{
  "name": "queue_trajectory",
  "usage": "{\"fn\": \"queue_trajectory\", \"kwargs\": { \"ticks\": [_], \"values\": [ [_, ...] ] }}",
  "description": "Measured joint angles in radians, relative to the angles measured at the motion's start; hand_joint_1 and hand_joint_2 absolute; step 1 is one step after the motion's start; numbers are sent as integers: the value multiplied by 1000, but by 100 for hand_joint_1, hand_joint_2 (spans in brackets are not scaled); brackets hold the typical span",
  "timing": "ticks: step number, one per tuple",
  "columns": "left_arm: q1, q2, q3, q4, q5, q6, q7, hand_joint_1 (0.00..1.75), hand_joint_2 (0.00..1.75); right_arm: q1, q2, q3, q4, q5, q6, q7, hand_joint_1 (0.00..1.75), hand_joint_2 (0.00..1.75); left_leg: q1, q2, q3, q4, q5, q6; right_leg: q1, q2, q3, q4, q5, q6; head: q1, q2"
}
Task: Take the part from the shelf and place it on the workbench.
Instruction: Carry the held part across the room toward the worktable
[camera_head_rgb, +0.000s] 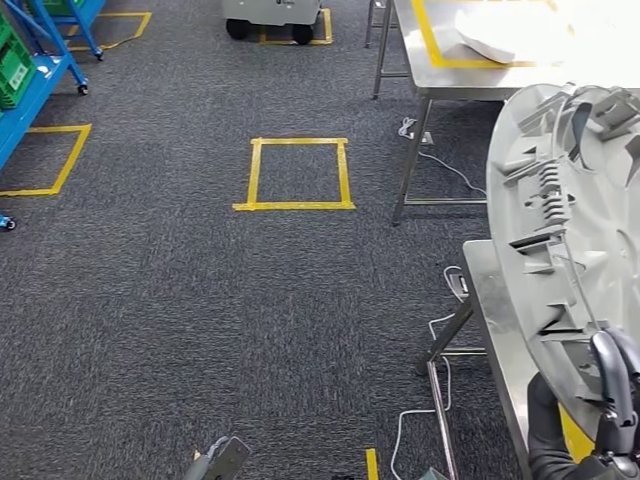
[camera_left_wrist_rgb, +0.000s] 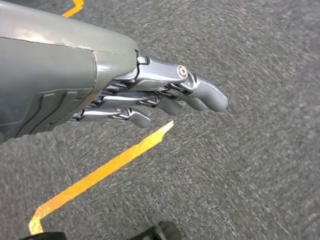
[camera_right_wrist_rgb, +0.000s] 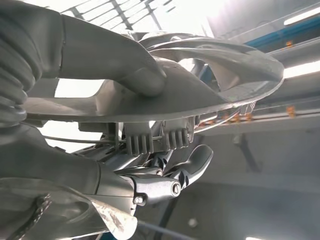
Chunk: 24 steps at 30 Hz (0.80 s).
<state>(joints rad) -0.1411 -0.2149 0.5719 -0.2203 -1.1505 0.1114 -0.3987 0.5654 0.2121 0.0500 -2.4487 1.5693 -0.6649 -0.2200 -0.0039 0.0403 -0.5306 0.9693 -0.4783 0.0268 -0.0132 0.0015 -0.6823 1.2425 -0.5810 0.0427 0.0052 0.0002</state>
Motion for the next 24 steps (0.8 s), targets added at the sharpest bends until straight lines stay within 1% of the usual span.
{"fn": "queue_trajectory", "kwargs": {
  "ticks": [1, 2, 3, 4, 5, 7, 8, 9, 10, 11, 12, 13, 14, 15, 16, 17, 18, 19, 20, 22, 23, 24],
  "values": [
    [-1, -1, 0, 0, 0, 0, 0, 0, 175, 1, 0, 0, 0, 0, 0, 1, 175, 175, 0, 9, 2, 1, -2, -2, 0, -9, 38, -67, 34, 0, 0, 0],
    [-2, -1, 0, 0, 0, 0, 0, 0, 175, 0, 0, 0, 0, -1, 0, 3, 175, 175, -1, 16, 3, 3, -4, -6, 1, -26, 79, -140, 59, 0, 0, 0],
    [-3, -1, 0, 0, 0, 0, 0, 0, 175, 0, 0, 0, 0, 0, 0, 3, 175, 175, -4, 23, 3, 6, -7, -10, 3, -39, 112, -198, 75, -5, 0, 0],
    [-3, -1, 0, 0, 1, 1, 0, 0, 175, 0, 0, 0, 0, 0, 0, 3, 175, 175, -7, 29, 3, 9, -9, -15, 5, -48, 131, -233, 81, -10, -1, 0],
    [-3, -1, 0, 0, 1, 2, 0, 0, 175, 0, 0, -1, 0, 0, 0, 4, 175, 175, -9, 36, 3, 11, -10, -18, 7, -49, 136, -244, 78, -16, -2, 0],
    [-4, -1, -1, 0, 2, 4, 1, 0, 175, 3, 1, -1, 0, 1, 0, 4, 175, 175, -9, 45, 3, 15, -13, -26, 7, -33, 134, -245, 83, -28, -2, 0],
    [-4, -1, -1, 0, 2, 5, 1, 0, 175, 4, 2, -2, 0, 1, 0, 4, 175, 175, -7, 37, 1, 24, -22, -31, 5, -26, 134, -245, 85, -33, -3, 0],
    [-3, -1, -1, 0, 2, 6, 1, 0, 175, 3, 3, -2, -1, 1, 0, 3, 175, 175, -5, 21, -9, 50, -43, -37, 3, -19, 133, -247, 87, -39, -4, 0],
    [-2, -1, -1, 0, 2, 6, 1, 0, 175, 3, 4, -2, -1, 1, 0, 2, 175, 175, -2, 1, -28, 97, -74, -42, 2, -12, 132, -247, 89, -44, -6, 0],
    [0, -1, -1, 0, 2, 7, 1, 0, 175, 3, 5, -2, -2, 1, 0, 1, 175, 175, 0, -17, -56, 164, -110, -46, 2, -4, 131, -247, 90, -47, -8, 0],
    [4, 0, -1, 0, 2, 7, 2, 0, 175, 4, 6, -2, -2, 1, 0, 0, 175, 175, 2, -26, -87, 235, -143, -48, 2, 5, 129, -247, 91, -50, -8, 0],
    [7, 1, -1, 0, 2, 7, 3, 0, 175, 5, 7, -2, -2, 2, 0, -1, 175, 175, 2, -29, -111, 288, -160, -49, 2, 15, 128, -247, 92, -51, -8, 0],
    [10, 2, -1, 0, 1, 7, 3, 0, 175, 7, 8, -2, -2, 2, 0, -2, 175, 175, 2, -31, -121, 309, -157, -48, 3, 25, 128, -247, 92, -51, -8, 0],
    [12, 3, -2, 0, 1, 7, 4, 0, 175, 8, 10, -2, -2, 2, 0, -4, 175, 175, 2, -33, -112, 288, -133, -45, 3, 36, 129, -247, 93, -51, -8, 0],
    [13, 3, -2, 0, 1, 7, 4, 0, 175, 10, 12, -2, -2, 2, 0, -5, 175, 175, 2, -40, -86, 232, -95, -40, 3, 47, 130, -247, 93, -51, -8, 0],
    [13, 4, -2, 0, 0, 7, 4, 0, 175, 11, 13, -2, -2, 2, 0, -6, 175, 175, 2, -57, -54, 160, -57, -34, 3, 57, 131, -246, 93, -50, -8, 0],
    [13, 4, -2, 0, 0, 7, 4, 0, 175, 12, 14, -2, -2, 2, 0, -7, 175, 175, 3, -76, -25, 96, -29, -27, 5, 66, 130, -245, 94, -48, -7, 0],
    [13, 5, -3, 0, 0, 6, 3, 0, 175, 11, 14, -2, -2, 2, 0, -8, 175, 175, 3, -92, -4, 50, -16, -22, 5, 75, 127, -244, 95, -45, -7, 0],
    [13, 5, -3, 0, 0, 6, 3, 0, 175, 12, 14, -2, -2, 2, 0, -9, 175, 175, 3, -101, 5, 27, -15, -19, 5, 83, 122, -243, 98, -40, -7, 0],
    [13, 4, -4, 0, -1, 5, 3, 0, 175, 14, 15, -2, -2, 2, 0, -9, 175, 175, 4, -89, 7, 14, -18, -15, 3, 96, 111, -243, 102, -29, -8, 0],
    [13, 3, -5, 0, -1, 5, 3, 0, 175, 16, 16, -3, -2, 2, 0, -9, 175, 175, 6, -80, 7, 10, -15, -13, 3, 88, 105, -238, 98, -23, -7, 0],
    [12, 1, -6, 0, -1, 5, 3, 0, 175, 16, 17, -3, -3, 1, 0, -8, 175, 175, 8, -70, 8, 5, -11, -9, 4, 71, 93, -220, 84, -18, -5, 0]
  ]
}}
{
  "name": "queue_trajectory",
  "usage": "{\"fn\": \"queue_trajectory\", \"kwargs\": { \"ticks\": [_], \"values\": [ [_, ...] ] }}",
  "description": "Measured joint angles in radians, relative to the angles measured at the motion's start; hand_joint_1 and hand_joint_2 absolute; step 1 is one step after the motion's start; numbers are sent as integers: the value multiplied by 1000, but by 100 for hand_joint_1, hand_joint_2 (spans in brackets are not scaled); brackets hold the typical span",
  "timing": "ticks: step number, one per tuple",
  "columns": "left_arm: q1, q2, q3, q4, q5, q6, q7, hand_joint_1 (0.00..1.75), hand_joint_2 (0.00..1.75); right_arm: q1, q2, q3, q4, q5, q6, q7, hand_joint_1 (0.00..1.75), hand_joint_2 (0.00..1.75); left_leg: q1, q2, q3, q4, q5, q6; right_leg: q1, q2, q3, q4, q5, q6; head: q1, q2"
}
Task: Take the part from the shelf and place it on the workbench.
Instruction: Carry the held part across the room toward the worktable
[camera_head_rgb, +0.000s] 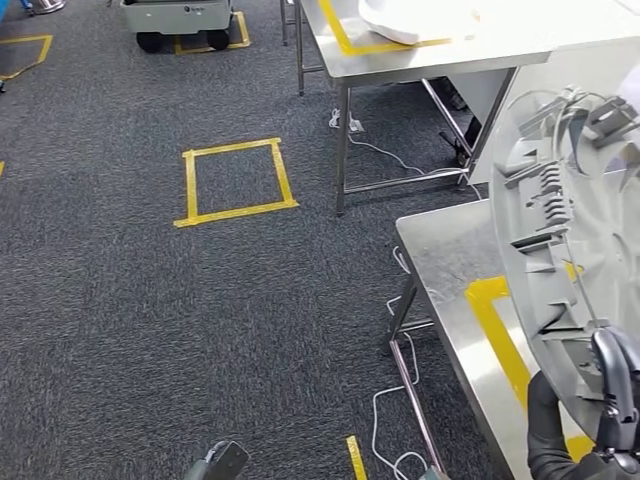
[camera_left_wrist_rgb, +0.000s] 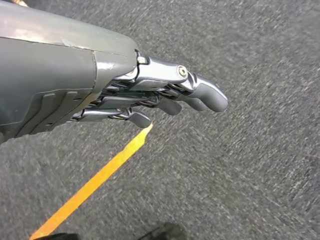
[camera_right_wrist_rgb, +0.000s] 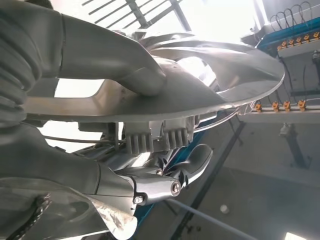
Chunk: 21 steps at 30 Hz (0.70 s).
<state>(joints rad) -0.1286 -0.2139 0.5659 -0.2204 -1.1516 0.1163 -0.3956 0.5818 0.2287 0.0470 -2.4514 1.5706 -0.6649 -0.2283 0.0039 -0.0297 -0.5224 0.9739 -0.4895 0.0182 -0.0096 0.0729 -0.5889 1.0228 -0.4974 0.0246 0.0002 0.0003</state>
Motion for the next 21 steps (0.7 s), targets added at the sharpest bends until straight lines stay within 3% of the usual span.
{"fn": "queue_trajectory", "kwargs": {
  "ticks": [2, 4, 5, 6, 7, 9, 11, 13, 15, 17, 19, 20, 21],
  "values": [
    [1, -2, -1, 0, 0, 0, 0, 0, 175, 0, 1, 0, 0, 0, 0, 3, 175, 175, 1, 22, 0, -5, 3, 6, 0, -46, -47, 99, -59, 9, 4, 0],
    [6, -1, 0, 0, 0, 0, 0, 0, 175, -1, 1, 0, 0, -1, 0, 5, 175, 175, 0, 46, -1, -4, 2, 8, -3, -63, -107, 230, -115, 18, 6, 0],
    [8, -1, -1, 0, 0, 0, 0, 0, 175, 0, 1, 0, 0, -1, 0, 5, 175, 175, 0, 58, -1, -4, 2, 8, -4, -66, -120, 260, -119, 21, 5, 0],
    [8, -1, -1, 0, -1, 0, 0, 0, 175, 0, 1, -1, 0, -1, 0, 6, 175, 175, 0, 69, 0, -4, 1, 7, -4, -69, -113, 251, -104, 23, 6, 0],
    [8, -2, -1, 0, -2, 0, 0, 0, 175, 0, 1, -1, 0, -2, 0, 7, 175, 175, 0, 78, 1, -3, -1, 5, -5, -75, -85, 202, -74, 24, 6, 0],
    [7, -3, -2, 0, -3, 0, 0, 0, 175, -1, 1, -2, 0, -2, 0, 8, 175, 175, -3, 94, 5, 1, -7, -3, -4, -107, -4, 59, -19, 22, 6, 0],
    [7, -2, -2, 0, -3, 1, 0, 0, 175, -1, 1, -3, 0, -1, 0, 8, 175, 175, -9, 108, 6, 8, -12, -12, -1, -127, 38, -16, -3, 11, 4, 0],
    [6, -2, -3, 0, -3, 1, 0, 0, 175, 0, 1, -4, 0, -1, 0, 8, 175, 175, -12, 121, 7, 11, -14, -18, 1, -114, 36, -17, -4, -2, 2, 0],
    [4, -2, -4, 0, -3, 1, 0, 0, 175, 1, 1, -6, 0, 0, 0, 9, 175, 175, -8, 106, 3, 28, -32, -27, -2, -98, 32, -18, -1, -12, 2, 0],
    [2, -3, -7, 0, -3, 0, 0, 0, 175, -1, 1, -7, 0, 0, 0, 9, 175, 175, -3, 63, -34, 115, -90, -37, -4, -83, 30, -19, 3, -23, -1, 0],
    [5, -2, -10, 0, -2, -1, 0, 0, 175, -2, 1, -8, 0, 0, 0, 9, 175, 175, -2, 41, -96, 255, -155, -38, -3, -65, 28, -18, 5, -28, -1, 0],
    [6, -2, -10, 0, -1, -1, 0, 0, 175, -2, 1, -8, 0, 0, 0, 10, 175, 175, -2, 39, -119, 303, -167, -37, -2, -54, 27, -18, 5, -29, -2, 0],
    [7, -2, -11, 0, -1, -1, 1, 0, 175, -3, 1, -8, 0, 0, 0, 10, 175, 175, -2, 38, -127, 318, -160, -34, 0, -43, 27, -18, 6, -30, -1, 0]
  ]
}}
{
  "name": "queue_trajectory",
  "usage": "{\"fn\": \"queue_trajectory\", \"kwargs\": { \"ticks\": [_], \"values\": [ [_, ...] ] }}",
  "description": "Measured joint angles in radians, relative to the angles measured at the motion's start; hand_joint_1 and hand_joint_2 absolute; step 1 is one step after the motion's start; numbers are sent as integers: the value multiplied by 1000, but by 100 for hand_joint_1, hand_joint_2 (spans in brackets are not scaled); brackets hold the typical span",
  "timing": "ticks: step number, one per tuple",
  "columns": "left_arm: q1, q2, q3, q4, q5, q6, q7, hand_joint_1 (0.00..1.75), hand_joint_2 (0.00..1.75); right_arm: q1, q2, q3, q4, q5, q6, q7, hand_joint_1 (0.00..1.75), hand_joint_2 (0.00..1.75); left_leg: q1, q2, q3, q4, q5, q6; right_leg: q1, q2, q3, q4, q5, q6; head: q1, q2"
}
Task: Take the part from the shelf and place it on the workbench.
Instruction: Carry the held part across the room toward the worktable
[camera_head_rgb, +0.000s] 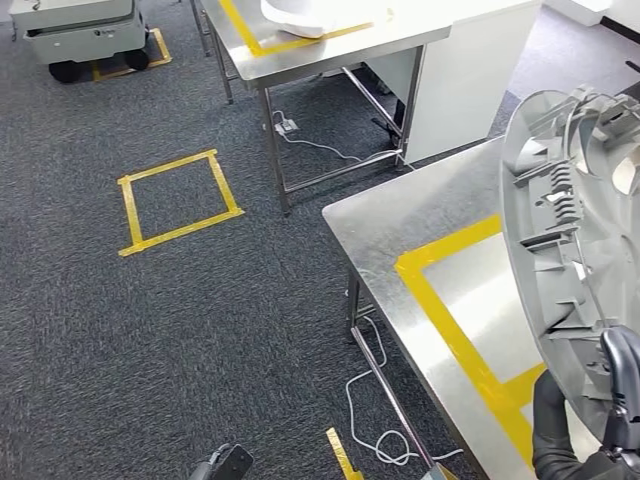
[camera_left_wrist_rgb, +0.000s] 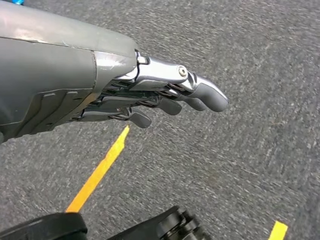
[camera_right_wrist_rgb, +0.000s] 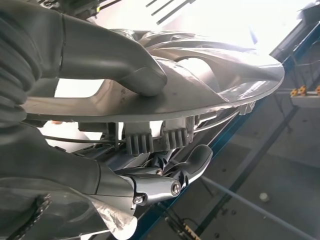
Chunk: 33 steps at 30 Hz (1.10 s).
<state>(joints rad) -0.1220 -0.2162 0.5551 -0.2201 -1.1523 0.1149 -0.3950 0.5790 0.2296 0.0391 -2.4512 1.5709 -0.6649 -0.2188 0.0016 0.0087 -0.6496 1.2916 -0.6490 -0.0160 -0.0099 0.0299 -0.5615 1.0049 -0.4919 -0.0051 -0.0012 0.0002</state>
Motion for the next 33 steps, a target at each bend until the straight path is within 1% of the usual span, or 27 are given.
{"fn": "queue_trajectory", "kwargs": {
  "ticks": [1, 2, 3, 4, 5, 6, 8, 10, 11, 12, 13, 14, 15, 16, 17, 19, 20, 21, 23, 24, 26, 28, 29, 30, 31, 32, 33],
  "values": [
    [0, 0, -1, 0, 0, 0, 0, 0, 175, 0, 0, 0, 0, 0, 0, 0, 175, 175, 0, -2, 9, -23, 27, 5, 2, 11, 1, 0, 0, 0, 0, 0],
    [-1, 0, -2, 0, 0, 0, 0, 0, 175, -1, 0, 0, 0, 0, 0, 0, 175, 175, -1, -9, 32, -78, 66, 11, 3, 23, 2, 1, 0, 0, 0, 0],
    [-1, 0, -3, 0, 0, 0, 0, 0, 175, -1, 0, 0, 0, 0, 0, 0, 175, 175, -2, -26, 62, -147, 105, 20, 4, 32, 3, 1, 1, 0, 0, 0],
    [-2, 1, -4, 0, 0, 0, 1, 0, 175, -2, 0, 0, 0, 0, 0, 1, 175, 175, -2, -45, 89, -209, 134, 27, 6, 42, 2, 2, 1, 1, 1, 0],
    [-4, 1, -4, 0, 1, 0, 1, 0, 175, -3, 0, 0, 0, 0, 0, 2, 175, 175, -3, -61, 108, -255, 147, 32, 6, 50, -1, 3, 2, 4, 0, 0],
    [-5, 1, -4, 0, 1, 1, 2, 0, 175, -4, 0, 0, 0, 0, 0, 5, 175, 175, -3, -70, 117, -279, 148, 35, 6, 57, -6, 5, 4, 7, 0, 0],
    [-7, 0, -5, 0, 3, 2, 3, 0, 175, -4, 0, 0, 0, 0, 0, 17, 175, 175, -1, -59, 122, -296, 144, 35, 5, 69, -16, 5, 8, 18, -1, 0],
    [-8, -2, -5, 0, 7, 3, 1, 0, 175, -2, 0, 0, 1, 0, 0, 32, 175, 175, 4, -41, 124, -307, 150, 40, 6, 46, -35, 32, -12, 28, 2, 0],
    [-8, -3, -6, 0, 9, 4, 0, 0, 175, -2, 0, 0, 1, 0, 0, 39, 175, 175, 6, -29, 125, -311, 153, 42, 7, 24, -56, 73, -37, 32, 5, 0],
    [-7, -3, -5, 0, 11, 4, 0, 0, 175, -2, 0, 0, 1, 0, 0, 47, 175, 175, 4, -18, 125, -311, 153, 45, 6, 1, -83, 133, -69, 36, 7, 0],
    [-6, -2, -5, 0, 12, 4, -1, 0, 175, -3, 0, 0, 1, 0, 0, 55, 175, 175, 3, -6, 124, -311, 152, 46, 5, -12, -115, 201, -100, 40, 9, 0],
    [-5, -2, -5, 0, 13, 4, -1, 0, 175, -2, 0, 0, 2, 0, 0, 62, 175, 175, 2, 6, 124, -310, 152, 46, 3, -19, -140, 256, -119, 43, 8, 0],
    [-5, -1, -5, 0, 14, 4, -1, 0, 175, -2, 0, 0, 2, -1, 0, 68, 175, 175, 1, 18, 124, -310, 151, 46, 1, -22, -150, 281, -121, 46, 8, 0],
    [-5, 0, -5, 0, 15, 4, -1, 0, 175, -1, 0, 0, 3, -2, 0, 72, 175, 175, 1, 30, 125, -310, 150, 45, -1, -26, -140, 265, -103, 48, 8, 0],
    [-5, -1, -5, 0, 16, 4, -1, 0, 175, -1, 0, 0, 3, -2, 0, 75, 175, 175, 1, 39, 128, -310, 148, 43, -2, -33, -111, 210, -71, 49, 8, 0],
    [-6, -1, -5, 0, 16, 4, -1, 0, 175, -2, 0, -1, 3, -1, 0, 78, 175, 175, -2, 57, 133, -308, 142, 35, 1, -71, -33, 70, -20, 46, 9, 0],
    [-7, -1, -5, 0, 16, 4, -2, 0, 175, -2, 0, -1, 3, -1, 0, 77, 175, 175, -5, 64, 135, -306, 140, 30, 3, -86, -8, 25, -9, 40, 8, 0],
    [-7, -1, -5, 0, 16, 4, -2, 0, 175, -2, 0, -1, 3, 0, 0, 77, 175, 175, -9, 72, 135, -304, 138, 26, 5, -95, 3, 4, -8, 35, 7, 0],
    [-8, 0, -5, 0, 16, 4, -2, 0, 175, 0, 0, -1, 3, -1, 0, 78, 175, 175, -12, 87, 136, -301, 137, 21, 6, -80, 0, 3, -7, 23, 6, 0],
    [-9, 0, -5, 0, 16, 4, -2, 0, 175, 1, 0, -2, 3, -1, 0, 78, 175, 175, -11, 85, 137, -298, 132, 17, 5, -71, -1, 3, -5, 18, 6, 0],
    [-11, 0, -5, 0, 16, 4, -2, 0, 175, 0, 0, -2, 3, 0, 0, 78, 175, 175, -6, 53, 120, -255, 95, 7, 0, -54, -4, 1, 0, 7, 4, 0],
    [-9, 0, -5, 0, 16, 4, -3, 0, 175, -1, 0, -2, 3, 0, 0, 78, 175, 175, -3, 13, 65, -131, 27, 0, -1, -36, -7, 1, 3, -1, 1, 0],
    [-7, 0, -5, 0, 17, 4, -3, 0, 175, -1, 0, -2, 3, 0, 0, 78, 175, 175, -2, 5, 34, -63, 0, -1, 0, -25, -10, 1, 4, -4, 1, 0],
    [-5, 1, -5, 0, 17, 4, -3, 0, 175, -1, 0, -2, 3, 0, 0, 78, 175, 175, -2, 2, 12, -18, -9, 0, 1, -13, -11, 1, 6, -6, 1, 0],
    [-4, 1, -5, 0, 18, 4, -3, 0, 175, 0, 0, -2, 3, 0, 0, 78, 175, 175, -2, 0, 8, -11, 4, 3, 2, -1, -11, 1, 7, -6, 1, 0],
    [-4, 2, -5, 0, 18, 4, -3, 0, 175, 0, 0, -2, 3, 0, 0, 78, 175, 175, -2, -3, 20, -42, 34, 7, 3, 10, -10, 1, 8, -6, 1, 0],
    [-5, 2, -5, 0, 19, 4, -3, 0, 175, 0, 0, -2, 3, 0, 0, 78, 175, 175, -3, -13, 48, -106, 76, 15, 4, 22, -9, 1, 9, -6, 1, 0]
  ]
}}
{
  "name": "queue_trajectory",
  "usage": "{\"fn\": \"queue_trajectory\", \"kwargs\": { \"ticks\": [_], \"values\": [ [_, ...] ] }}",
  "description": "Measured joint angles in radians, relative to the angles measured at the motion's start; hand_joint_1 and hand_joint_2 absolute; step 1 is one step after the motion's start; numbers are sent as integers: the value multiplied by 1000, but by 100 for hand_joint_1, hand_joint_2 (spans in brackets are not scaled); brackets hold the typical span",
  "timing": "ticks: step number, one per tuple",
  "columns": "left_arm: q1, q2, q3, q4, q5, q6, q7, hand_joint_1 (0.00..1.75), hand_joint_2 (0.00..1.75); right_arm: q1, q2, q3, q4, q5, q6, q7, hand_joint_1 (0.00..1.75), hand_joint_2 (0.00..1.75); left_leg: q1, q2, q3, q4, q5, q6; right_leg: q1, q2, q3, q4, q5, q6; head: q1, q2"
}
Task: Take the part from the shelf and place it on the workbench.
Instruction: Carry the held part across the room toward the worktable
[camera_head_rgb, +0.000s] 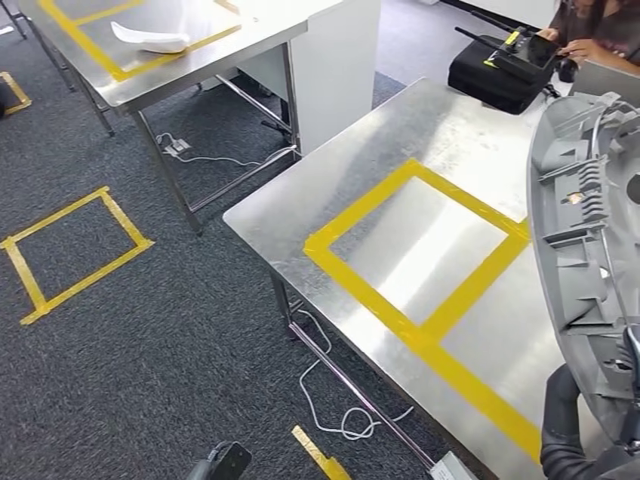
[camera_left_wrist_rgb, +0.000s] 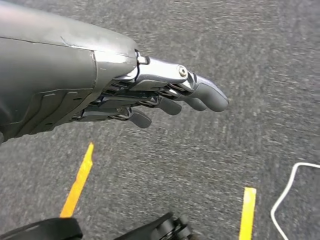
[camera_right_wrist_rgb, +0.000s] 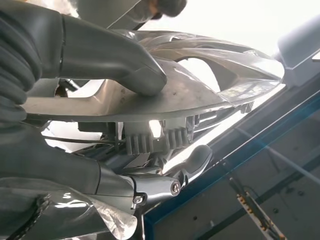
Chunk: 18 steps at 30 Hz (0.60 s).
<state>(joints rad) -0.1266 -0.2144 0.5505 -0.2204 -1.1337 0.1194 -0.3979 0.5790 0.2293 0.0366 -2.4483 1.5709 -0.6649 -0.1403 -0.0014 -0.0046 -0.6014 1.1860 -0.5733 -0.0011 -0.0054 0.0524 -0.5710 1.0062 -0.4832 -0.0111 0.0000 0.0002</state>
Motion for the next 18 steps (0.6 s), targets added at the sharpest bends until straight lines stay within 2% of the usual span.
{"fn": "queue_trajectory", "kwargs": {
  "ticks": [2, 3, 4, 6, 7, 8, 10, 11, 12, 13, 14, 15, 16, 17, 18],
  "values": [
    [-1, 2, 0, 0, 1, 0, 0, 0, 175, 0, 0, 0, 0, 0, 0, 3, 175, 175, -1, -39, 56, -127, 56, 18, 2, 20, -2, 2, 3, 4, 1, 0],
    [-2, 3, 0, 0, 1, 0, 0, 0, 175, 0, 0, 0, 1, 0, 0, 8, 175, 175, -2, -54, 72, -167, 66, 24, 1, 29, -6, 3, 5, 8, 0, 0],
    [-3, 3, 0, 0, 2, 0, 0, 0, 175, 0, 0, 0, 2, 0, 0, 13, 175, 175, -3, -60, 77, -182, 64, 27, 0, 37, -11, 2, 8, 13, -1, 0],
    [-4, 2, 0, 0, 3, 0, 0, 0, 175, 4, 0, 0, 3, 0, 0, 23, 175, 175, -2, -44, 79, -197, 68, 27, -4, 48, -21, 2, 13, 26, -4, 0],
    [-5, 2, 0, 0, 4, 0, 0, 0, 175, 6, 0, 1, 3, 0, 0, 25, 175, 175, 0, -34, 81, -204, 73, 29, -3, 38, -28, 9, 7, 32, -2, 0],
    [-5, 1, 0, 0, 4, 0, 0, 0, 175, 6, 0, 1, 4, 0, 0, 26, 175, 175, 3, -23, 82, -211, 78, 31, -3, 19, -43, 35, -11, 37, 0, 0],
    [-5, 0, 1, 0, 5, 0, 0, 0, 175, 6, -1, 3, 6, 0, 0, 27, 175, 175, 4, 0, 82, -216, 81, 34, -4, -26, -92, 143, -74, 46, 5, 0],
    [-3, 0, 1, 0, 5, 0, 0, 0, 175, 5, -2, 4, 8, 0, 0, 28, 175, 175, 4, 13, 82, -215, 81, 35, -5, -38, -122, 209, -104, 51, 5, 0],
    [-2, 1, 1, 0, 6, 0, 1, 0, 175, 5, -2, 5, 10, 0, 0, 31, 175, 175, 3, 25, 81, -215, 81, 35, -7, -43, -141, 257, -120, 55, 5, 0],
    [-1, 1, 1, 0, 7, 0, 1, 0, 175, 6, -2, 5, 12, 0, 0, 34, 175, 175, 3, 37, 81, -215, 81, 34, -9, -47, -145, 271, -117, 58, 5, 0],
    [-1, 1, 1, 0, 8, 0, 2, 0, 175, 6, -3, 6, 13, 0, 0, 36, 175, 175, 3, 48, 82, -214, 80, 32, -10, -52, -128, 245, -96, 59, 5, 0],
    [-2, 1, 1, 0, 9, 0, 2, 0, 175, 7, -3, 6, 14, 0, 0, 38, 175, 175, 3, 58, 83, -214, 78, 30, -11, -60, -93, 184, -64, 60, 5, 0],
    [-2, 1, 1, 0, 10, 0, 2, 0, 175, 7, -3, 7, 14, 0, 0, 37, 175, 175, 2, 66, 86, -213, 75, 25, -10, -78, -51, 110, -39, 60, 5, 0],
    [-3, 1, 1, 0, 11, 0, 2, 0, 175, 7, -3, 8, 15, 0, 0, 36, 175, 175, -1, 74, 87, -210, 72, 20, -8, -92, -16, 49, -21, 55, 5, 0],
    [-3, 2, 1, 0, 11, 1, 2, 0, 175, 6, -3, 9, 15, 0, 0, 36, 175, 175, -3, 80, 88, -207, 69, 15, -6, -102, 7, 9, -14, 50, 4, 0]
  ]
}}
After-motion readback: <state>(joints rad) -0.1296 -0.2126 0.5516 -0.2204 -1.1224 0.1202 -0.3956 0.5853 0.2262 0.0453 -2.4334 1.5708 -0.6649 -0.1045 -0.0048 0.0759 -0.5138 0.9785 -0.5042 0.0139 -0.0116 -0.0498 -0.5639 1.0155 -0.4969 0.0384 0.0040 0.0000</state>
